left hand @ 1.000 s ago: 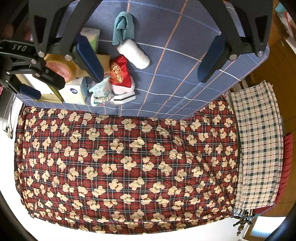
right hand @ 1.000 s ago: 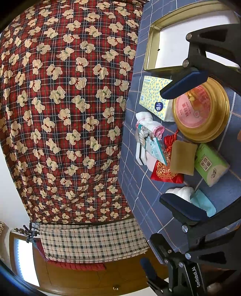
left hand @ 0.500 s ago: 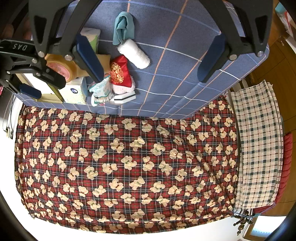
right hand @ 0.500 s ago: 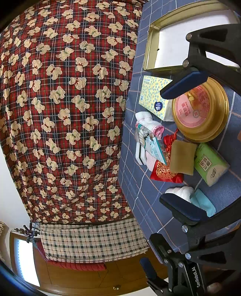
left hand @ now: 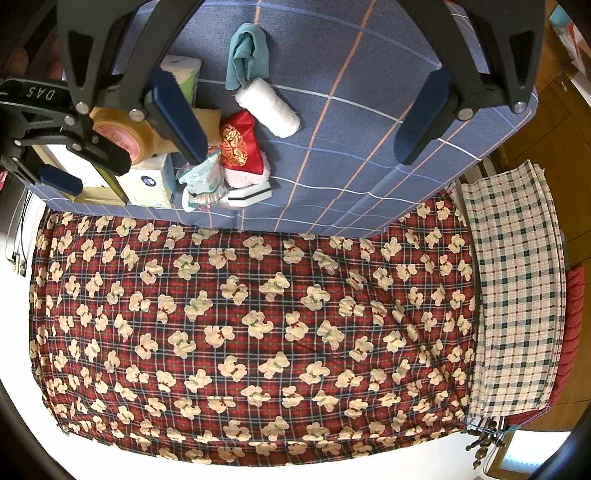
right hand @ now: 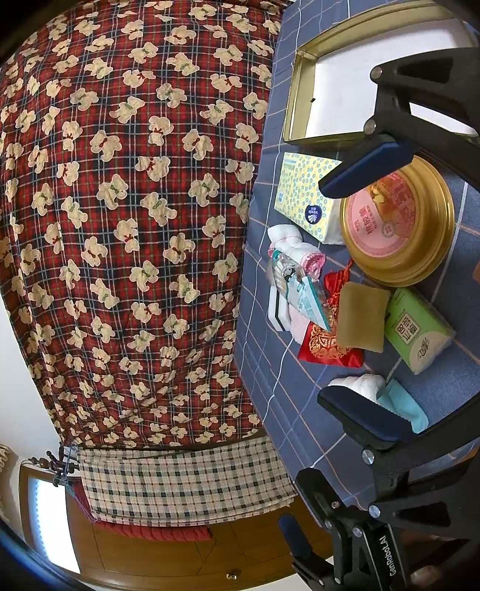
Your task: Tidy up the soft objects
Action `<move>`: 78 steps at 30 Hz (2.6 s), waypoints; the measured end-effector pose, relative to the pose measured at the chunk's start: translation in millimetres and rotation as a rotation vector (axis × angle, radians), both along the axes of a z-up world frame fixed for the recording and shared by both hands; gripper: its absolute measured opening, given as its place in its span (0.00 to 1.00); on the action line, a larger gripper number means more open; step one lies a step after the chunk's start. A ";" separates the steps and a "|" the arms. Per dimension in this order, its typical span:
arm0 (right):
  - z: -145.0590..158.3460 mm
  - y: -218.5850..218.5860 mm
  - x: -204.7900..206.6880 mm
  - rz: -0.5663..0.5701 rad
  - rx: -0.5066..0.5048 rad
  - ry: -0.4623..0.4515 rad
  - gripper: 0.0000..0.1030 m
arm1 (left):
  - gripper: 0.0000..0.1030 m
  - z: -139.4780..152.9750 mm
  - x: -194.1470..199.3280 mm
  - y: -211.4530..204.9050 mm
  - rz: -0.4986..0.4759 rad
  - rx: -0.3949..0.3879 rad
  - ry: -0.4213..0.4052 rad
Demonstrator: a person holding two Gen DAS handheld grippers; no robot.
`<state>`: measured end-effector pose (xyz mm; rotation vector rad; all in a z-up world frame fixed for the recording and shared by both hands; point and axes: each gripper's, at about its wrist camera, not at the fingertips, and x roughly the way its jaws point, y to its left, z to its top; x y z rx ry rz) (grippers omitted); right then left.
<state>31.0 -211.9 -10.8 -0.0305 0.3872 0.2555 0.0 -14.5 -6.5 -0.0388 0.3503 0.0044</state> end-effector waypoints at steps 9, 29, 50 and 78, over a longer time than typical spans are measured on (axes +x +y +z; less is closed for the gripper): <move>-0.6 -1.1 0.2 0.000 0.000 0.001 1.00 | 0.99 -1.8 0.7 -4.3 -0.004 0.004 0.005; -5.5 -10.7 1.8 -0.012 -0.008 0.007 1.00 | 0.99 -28.3 7.8 -3.6 -0.020 0.013 0.062; -24.3 -9.7 15.3 -0.017 -0.026 0.060 1.00 | 0.06 -83.3 28.8 -32.0 -0.201 0.019 0.231; -53.8 50.4 66.4 0.110 -0.259 0.242 0.59 | 0.04 -70.6 31.5 12.8 -0.124 -0.112 0.129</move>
